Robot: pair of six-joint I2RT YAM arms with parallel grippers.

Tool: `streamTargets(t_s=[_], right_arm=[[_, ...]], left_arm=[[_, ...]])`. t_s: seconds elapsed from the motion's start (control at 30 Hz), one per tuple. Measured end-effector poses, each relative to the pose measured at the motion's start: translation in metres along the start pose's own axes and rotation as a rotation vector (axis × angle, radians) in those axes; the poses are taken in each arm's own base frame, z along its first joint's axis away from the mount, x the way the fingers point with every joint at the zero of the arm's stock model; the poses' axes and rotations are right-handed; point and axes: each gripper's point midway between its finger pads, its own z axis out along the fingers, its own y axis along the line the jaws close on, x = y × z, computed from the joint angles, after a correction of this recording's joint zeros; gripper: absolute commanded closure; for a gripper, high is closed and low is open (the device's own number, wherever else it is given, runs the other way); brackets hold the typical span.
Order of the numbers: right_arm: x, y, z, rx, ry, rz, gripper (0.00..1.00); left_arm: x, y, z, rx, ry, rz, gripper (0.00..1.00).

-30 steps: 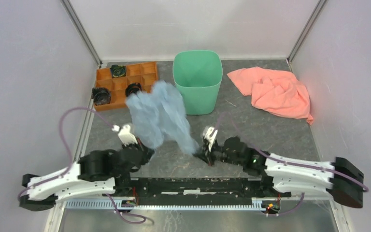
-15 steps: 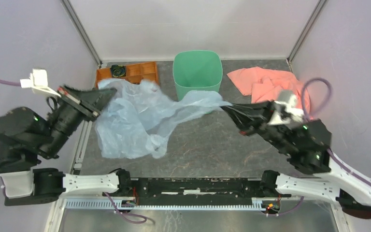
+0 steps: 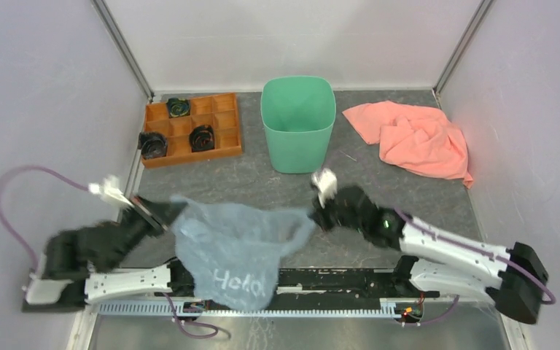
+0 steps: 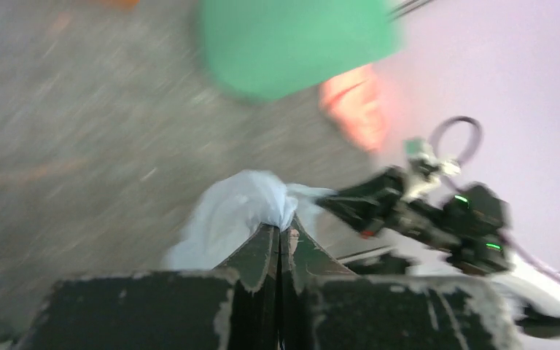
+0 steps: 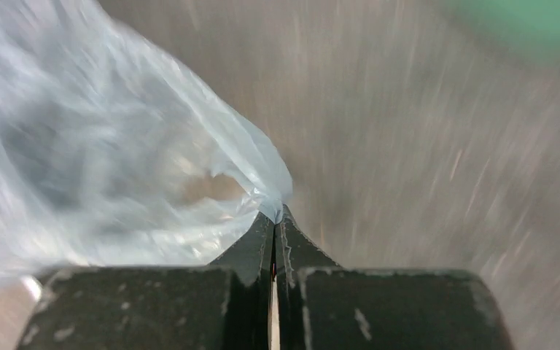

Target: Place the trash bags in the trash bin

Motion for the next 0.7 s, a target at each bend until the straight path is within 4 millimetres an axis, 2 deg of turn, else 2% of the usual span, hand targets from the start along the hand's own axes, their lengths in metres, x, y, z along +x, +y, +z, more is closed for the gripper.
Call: streamTargets(t_s=[0.03, 0.07, 0.1, 0.13, 0.17, 0.2, 0.23, 0.27, 0.3, 0.33, 0.37, 0.4, 0.43, 0.47, 0.5, 0.53, 0.57, 0.6, 0.63, 0.67, 0.7], right_arm=[[-0.043, 0.004, 0.000, -0.005, -0.050, -0.001, 1.00], [-0.112, 0.012, -0.003, -0.023, -0.144, -0.020, 1.00], [-0.156, 0.020, -0.008, -0.043, -0.211, -0.040, 1.00], [-0.220, 0.032, -0.022, -0.073, -0.314, -0.070, 1.00], [-0.284, 0.050, -0.047, -0.123, -0.435, -0.108, 0.99], [-0.319, 0.062, -0.068, -0.155, -0.518, -0.132, 0.99], [-0.367, 0.079, -0.110, -0.212, -0.681, -0.171, 1.00], [-0.389, 0.089, -0.147, -0.250, -0.801, -0.199, 1.00], [-0.396, 0.096, -0.191, -0.289, -0.929, -0.229, 1.00], [-0.388, 0.097, -0.217, -0.309, -0.995, -0.245, 1.00], [-0.369, 0.096, -0.241, -0.330, -1.061, -0.262, 1.00], [-0.350, 0.094, -0.253, -0.341, -1.109, -0.268, 1.00], [-0.334, 0.091, -0.253, -0.346, -1.127, -0.263, 1.00], [-0.313, 0.087, -0.235, -0.352, -1.108, -0.245, 1.00], [-0.290, 0.082, -0.202, -0.353, -1.045, -0.222, 1.00], [-0.259, 0.076, -0.156, -0.355, -0.943, -0.186, 0.99], [-0.195, 0.064, -0.084, -0.347, -0.724, -0.125, 1.00], [-0.153, 0.056, -0.050, -0.334, -0.589, -0.089, 1.00], [-0.083, 0.042, -0.009, -0.297, -0.368, -0.034, 1.00], [-0.031, 0.030, 0.008, -0.263, -0.210, 0.001, 1.00], [0.008, 0.021, 0.013, -0.231, -0.084, 0.024, 1.00]], left_arm=[[-0.025, -0.027, -0.010, 0.051, -0.026, 0.033, 0.98], [-0.058, -0.073, -0.023, 0.128, -0.055, 0.054, 0.98], [-0.082, -0.113, -0.033, 0.185, -0.077, 0.069, 0.98], [-0.107, -0.169, -0.045, 0.260, -0.097, 0.076, 0.98], [-0.129, -0.220, -0.055, 0.318, -0.126, 0.075, 0.98], [-0.144, -0.264, -0.062, 0.372, -0.150, 0.075, 0.98], [-0.157, -0.307, -0.068, 0.431, -0.178, 0.078, 0.98], [-0.164, -0.336, -0.070, 0.475, -0.209, 0.076, 0.98], [-0.159, -0.351, -0.062, 0.483, -0.228, 0.110, 0.98], [-0.143, -0.347, -0.047, 0.452, -0.223, 0.165, 0.98], [-0.118, -0.326, -0.026, 0.385, -0.204, 0.245, 0.98], [-0.096, -0.299, -0.009, 0.317, -0.182, 0.312, 0.98], [-0.070, -0.260, 0.009, 0.230, -0.150, 0.372, 0.98], [-0.041, -0.212, 0.025, 0.136, -0.106, 0.417, 0.98], [-0.020, -0.171, 0.034, 0.061, -0.070, 0.426, 0.98], [0.003, -0.119, 0.041, -0.031, -0.027, 0.437, 0.98], [0.020, -0.072, 0.043, -0.109, 0.010, 0.433, 0.98], [0.032, -0.037, 0.042, -0.157, 0.039, 0.419, 0.98], [0.042, -0.007, 0.040, -0.191, 0.063, 0.387, 0.98], [0.047, 0.015, 0.036, -0.208, 0.076, 0.347, 0.98], [0.046, 0.024, 0.032, -0.202, 0.077, 0.310, 0.98]])
